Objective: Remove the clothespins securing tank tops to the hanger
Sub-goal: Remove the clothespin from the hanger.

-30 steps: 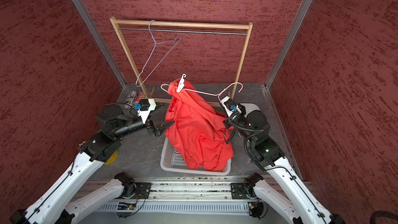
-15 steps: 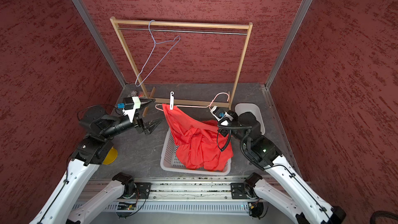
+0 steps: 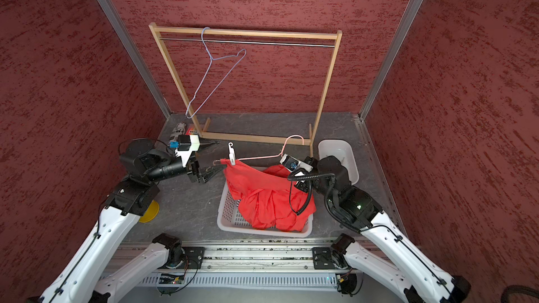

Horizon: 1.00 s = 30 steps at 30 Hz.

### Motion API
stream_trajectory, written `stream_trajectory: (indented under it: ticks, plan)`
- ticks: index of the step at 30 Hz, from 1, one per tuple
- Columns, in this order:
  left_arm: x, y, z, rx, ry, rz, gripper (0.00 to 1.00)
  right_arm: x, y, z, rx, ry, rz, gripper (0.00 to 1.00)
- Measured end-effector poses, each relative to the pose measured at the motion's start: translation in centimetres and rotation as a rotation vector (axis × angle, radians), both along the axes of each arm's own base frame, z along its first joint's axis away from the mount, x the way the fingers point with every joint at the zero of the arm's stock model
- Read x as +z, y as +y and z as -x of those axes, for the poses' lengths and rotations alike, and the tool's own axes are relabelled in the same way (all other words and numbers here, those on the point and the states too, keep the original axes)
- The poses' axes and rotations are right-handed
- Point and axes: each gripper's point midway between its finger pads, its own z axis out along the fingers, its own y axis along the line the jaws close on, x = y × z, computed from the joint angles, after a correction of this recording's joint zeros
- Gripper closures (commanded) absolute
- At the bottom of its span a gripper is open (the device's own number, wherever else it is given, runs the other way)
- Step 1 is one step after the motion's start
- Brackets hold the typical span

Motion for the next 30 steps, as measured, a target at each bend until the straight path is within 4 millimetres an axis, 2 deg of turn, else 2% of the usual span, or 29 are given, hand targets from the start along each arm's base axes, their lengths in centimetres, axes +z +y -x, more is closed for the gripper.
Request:
stream_trajectory:
  ticks: [4,7,12,17,25,30]
  plan:
    - [-1.9,-0.7,-1.5,-0.015,0.077,-0.025,0.16,0.2,-0.2,0.3,0.004,-0.021,0.014,1.0]
    - [-2.6,-1.0,-1.9,-0.02,0.09,-0.038,0.19,0.3,-0.5,0.5,0.002,-0.037,0.014,1.0]
    - [-2.6,-1.4,-1.5,-0.048,0.076,-0.042,0.27,-0.2,-0.9,0.6,-0.009,-0.039,0.02,1.0]
    - [-2.6,-2.1,-1.0,-0.09,0.069,-0.042,0.29,-0.7,-1.0,0.5,-0.019,-0.035,0.029,1.0]
    - [-3.4,-3.0,-1.0,-0.124,0.097,-0.053,0.34,0.1,-1.2,0.6,-0.026,-0.063,0.007,1.0]
    - [-4.0,-3.9,-0.8,-0.155,0.11,-0.064,0.44,0.3,-1.2,0.6,-0.026,-0.07,0.001,1.0]
